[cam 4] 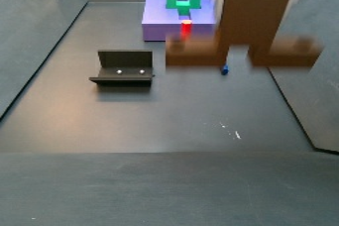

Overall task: Pick up the brown object. Move up. Move to above the board. Insert the brown object.
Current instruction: Move to above the board.

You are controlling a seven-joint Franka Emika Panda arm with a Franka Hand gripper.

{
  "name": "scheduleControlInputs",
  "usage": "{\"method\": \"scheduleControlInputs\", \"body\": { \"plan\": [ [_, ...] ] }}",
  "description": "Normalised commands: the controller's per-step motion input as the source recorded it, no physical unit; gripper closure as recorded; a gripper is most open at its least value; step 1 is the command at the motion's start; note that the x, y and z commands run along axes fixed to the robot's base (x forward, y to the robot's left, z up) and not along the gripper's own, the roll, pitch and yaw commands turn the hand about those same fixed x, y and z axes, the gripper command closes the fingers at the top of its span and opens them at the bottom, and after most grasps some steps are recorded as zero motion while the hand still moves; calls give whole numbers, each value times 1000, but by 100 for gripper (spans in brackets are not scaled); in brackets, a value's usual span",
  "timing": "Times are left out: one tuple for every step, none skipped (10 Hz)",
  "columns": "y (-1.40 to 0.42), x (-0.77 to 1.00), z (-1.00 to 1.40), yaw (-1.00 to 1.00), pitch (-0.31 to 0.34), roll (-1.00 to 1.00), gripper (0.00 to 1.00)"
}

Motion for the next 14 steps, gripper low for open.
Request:
{"method": "scheduleControlInputs", "body": {
  "plan": [
    [8, 21, 1400, 5, 37, 1, 100],
    [12, 34, 622, -3, 90, -8, 100],
    [-2, 32, 262, 2, 84, 11, 100],
    [-1400, 151, 135, 46, 179, -76, 100],
    [-1400, 149, 135, 45, 159, -23, 100],
    [-1400, 145, 135, 40, 116, 1, 100],
    [-1400, 141, 136, 18, 24, -29, 100],
    [-1400, 136, 137, 12, 16, -17, 100],
    [-1400, 137, 139, 15, 17, -2, 100],
    [-1400, 137, 142, 10, 20, -27, 100],
    [-1400, 141, 152, 7, 33, 10, 100],
    [-1400, 145, 156, 6, 53, 3, 100],
    [-1400, 153, 159, 6, 69, -18, 100],
    [-1400, 183, 163, 7, 106, -2, 100]
  ]
}}
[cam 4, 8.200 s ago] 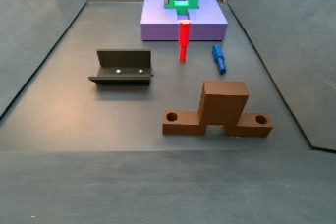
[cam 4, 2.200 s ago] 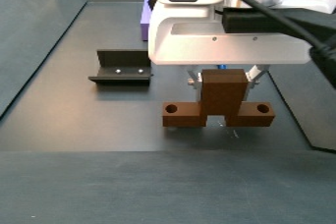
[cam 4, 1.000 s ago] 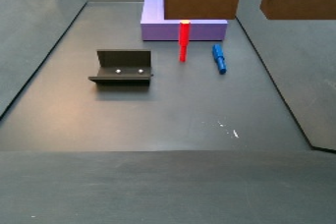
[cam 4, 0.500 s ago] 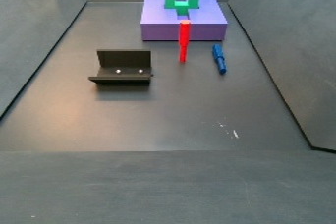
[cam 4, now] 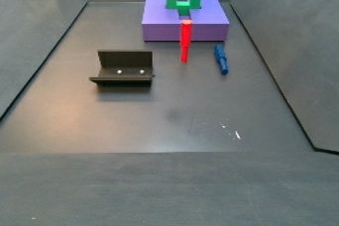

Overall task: Pick up the brown object. Move up. Move to above the board. Insert the brown object.
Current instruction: Move to above the board, then insert the brown object.

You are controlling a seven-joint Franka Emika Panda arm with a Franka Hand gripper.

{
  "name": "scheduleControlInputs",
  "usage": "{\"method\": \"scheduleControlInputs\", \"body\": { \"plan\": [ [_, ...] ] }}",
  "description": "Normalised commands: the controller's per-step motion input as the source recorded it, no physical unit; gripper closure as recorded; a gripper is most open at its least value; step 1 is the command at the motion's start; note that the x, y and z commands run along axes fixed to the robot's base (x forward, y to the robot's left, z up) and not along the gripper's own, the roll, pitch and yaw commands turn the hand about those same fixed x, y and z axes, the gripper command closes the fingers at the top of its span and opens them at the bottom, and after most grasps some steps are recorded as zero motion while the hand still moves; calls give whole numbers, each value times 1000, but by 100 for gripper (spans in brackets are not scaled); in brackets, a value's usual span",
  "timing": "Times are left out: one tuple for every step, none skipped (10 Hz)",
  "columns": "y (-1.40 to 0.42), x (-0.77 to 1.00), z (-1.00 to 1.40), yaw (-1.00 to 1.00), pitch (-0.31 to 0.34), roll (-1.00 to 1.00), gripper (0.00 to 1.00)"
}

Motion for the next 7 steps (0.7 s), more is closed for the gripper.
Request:
{"method": "scheduleControlInputs", "body": {
  "plan": [
    [-1400, 203, 166, 7, 129, 7, 100],
    [-1400, 244, 184, 1, 155, 16, 100],
    [-1400, 279, 194, 8, 162, 9, 100],
    [-469, 134, 72, 5, 168, 16, 100],
    [0, 0, -43, 0, -1, 0, 100],
    [0, -214, -151, -3, -136, 0, 100],
    [-234, -214, -86, -431, -216, 197, 100]
  ]
}}
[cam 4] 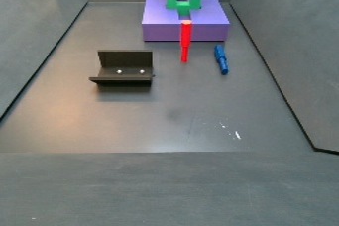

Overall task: Pick up the brown object. Move up. Move to above the board. Insert the brown object.
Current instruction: Insert the brown object.

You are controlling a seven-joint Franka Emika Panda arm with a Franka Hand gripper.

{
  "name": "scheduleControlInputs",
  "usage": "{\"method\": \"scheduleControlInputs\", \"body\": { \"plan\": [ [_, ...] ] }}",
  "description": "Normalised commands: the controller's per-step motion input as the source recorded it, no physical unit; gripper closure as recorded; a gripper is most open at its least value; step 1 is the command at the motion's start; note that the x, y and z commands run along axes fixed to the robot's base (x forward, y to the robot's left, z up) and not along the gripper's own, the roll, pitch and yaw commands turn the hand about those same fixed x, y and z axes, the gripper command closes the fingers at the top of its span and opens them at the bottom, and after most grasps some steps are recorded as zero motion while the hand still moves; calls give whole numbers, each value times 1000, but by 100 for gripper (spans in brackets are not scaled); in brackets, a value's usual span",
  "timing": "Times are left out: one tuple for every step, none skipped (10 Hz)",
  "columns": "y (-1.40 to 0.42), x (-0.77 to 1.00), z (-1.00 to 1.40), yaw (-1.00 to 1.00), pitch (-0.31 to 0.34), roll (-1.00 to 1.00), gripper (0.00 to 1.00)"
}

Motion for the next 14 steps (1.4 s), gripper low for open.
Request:
{"method": "scheduleControlInputs", "body": {
  "plan": [
    [-146, 40, -91, -757, -181, 224, 100],
    [-57, 111, -129, -886, -169, 176, 100],
    [-91, 123, -197, -866, -184, 160, 100],
    [-83, 120, -200, -871, -183, 153, 100],
    [-109, 100, -349, -909, -91, 204, 100],
    [-97, 80, -337, -926, -71, 187, 100],
    [-94, 74, -334, -940, -74, 150, 100],
    [-103, 109, -354, -911, -54, 156, 100],
    [-86, 37, -463, -866, 0, 169, 100],
    [-97, 0, -397, -849, 51, 150, 100],
    [-146, 49, -229, -823, 49, 61, 100],
    [-151, 263, -114, -771, 4, -10, 100],
    [0, 417, -137, -709, 0, -123, 100],
    [0, 431, -94, -709, 16, -194, 100]
  ]
}}
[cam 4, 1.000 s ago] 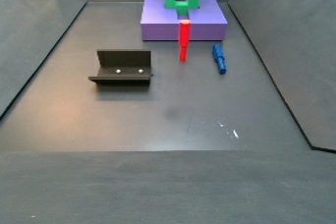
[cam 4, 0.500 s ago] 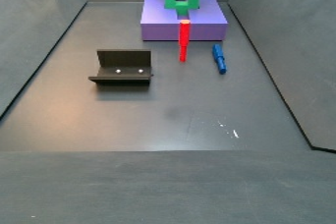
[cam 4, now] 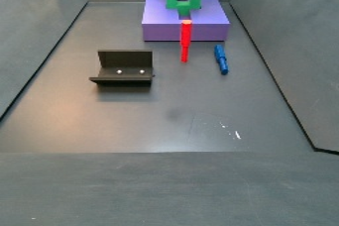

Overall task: Pick up the brown object. Move up. Move to above the board. Insert the brown object.
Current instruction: Insert the brown object.

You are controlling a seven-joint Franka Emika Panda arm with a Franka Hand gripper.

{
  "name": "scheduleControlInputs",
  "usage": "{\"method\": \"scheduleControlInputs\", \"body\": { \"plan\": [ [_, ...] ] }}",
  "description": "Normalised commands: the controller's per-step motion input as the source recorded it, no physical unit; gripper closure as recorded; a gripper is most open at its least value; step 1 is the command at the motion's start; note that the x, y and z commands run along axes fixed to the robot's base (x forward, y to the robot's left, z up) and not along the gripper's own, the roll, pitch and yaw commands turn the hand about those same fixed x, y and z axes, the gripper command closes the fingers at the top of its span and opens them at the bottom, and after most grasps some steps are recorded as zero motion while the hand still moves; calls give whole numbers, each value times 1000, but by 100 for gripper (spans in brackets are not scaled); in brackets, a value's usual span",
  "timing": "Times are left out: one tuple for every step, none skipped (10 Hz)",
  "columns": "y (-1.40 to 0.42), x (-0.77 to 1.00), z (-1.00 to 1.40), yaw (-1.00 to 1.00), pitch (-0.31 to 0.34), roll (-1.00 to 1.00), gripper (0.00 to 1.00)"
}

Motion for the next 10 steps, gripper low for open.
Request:
{"method": "scheduleControlInputs", "body": {
  "plan": [
    [0, 389, -80, -711, 16, -263, 100],
    [0, 326, -123, -740, 7, -249, 100],
    [0, 349, -309, -749, 81, -190, 100],
    [0, 269, -303, -737, 106, -80, 100],
    [0, 46, -280, -774, 226, -40, 100],
    [0, 0, -243, -797, 294, -51, 100],
    [0, 0, -200, -806, 316, -70, 100],
    [0, 0, -137, -817, 284, -94, 100],
    [0, 60, -149, -811, 189, -103, 100],
    [0, 80, -146, -817, 173, -109, 100]
  ]
}}
